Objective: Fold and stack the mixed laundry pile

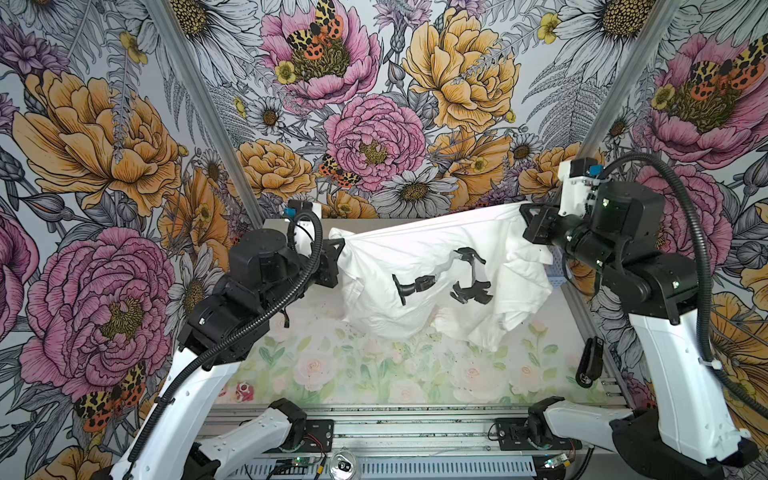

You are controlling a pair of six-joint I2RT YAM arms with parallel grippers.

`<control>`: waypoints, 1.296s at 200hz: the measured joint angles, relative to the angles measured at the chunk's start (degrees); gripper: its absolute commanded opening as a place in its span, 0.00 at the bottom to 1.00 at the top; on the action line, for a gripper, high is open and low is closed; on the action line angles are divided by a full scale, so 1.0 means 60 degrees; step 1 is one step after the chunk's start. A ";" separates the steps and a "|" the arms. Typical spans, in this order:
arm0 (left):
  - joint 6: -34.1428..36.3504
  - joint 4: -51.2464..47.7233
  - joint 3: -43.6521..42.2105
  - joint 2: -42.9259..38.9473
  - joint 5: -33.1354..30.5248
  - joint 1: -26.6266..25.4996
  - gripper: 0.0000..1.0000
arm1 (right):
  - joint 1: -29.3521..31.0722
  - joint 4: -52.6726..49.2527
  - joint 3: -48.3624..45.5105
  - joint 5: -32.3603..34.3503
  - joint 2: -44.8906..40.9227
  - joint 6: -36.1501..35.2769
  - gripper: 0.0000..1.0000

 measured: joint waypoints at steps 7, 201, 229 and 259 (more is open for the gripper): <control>0.0058 0.0066 0.0120 0.0219 0.0087 0.0324 0.00 | -0.0051 0.0109 0.0262 -0.0007 0.0397 -0.0098 0.00; -0.0594 0.2346 -0.3960 0.4328 0.0965 0.4065 0.86 | 0.0696 0.1417 -0.4320 -0.0663 0.4167 -0.0412 0.60; -0.1228 0.2408 -0.6043 0.2991 0.0867 0.3056 0.79 | 0.0685 0.1767 -0.7504 -0.0510 0.2663 -0.0219 0.62; -0.2200 0.2259 -0.8094 0.1883 0.0663 0.2696 0.71 | 0.0474 0.1985 -0.9282 -0.0186 0.2422 -0.0200 0.65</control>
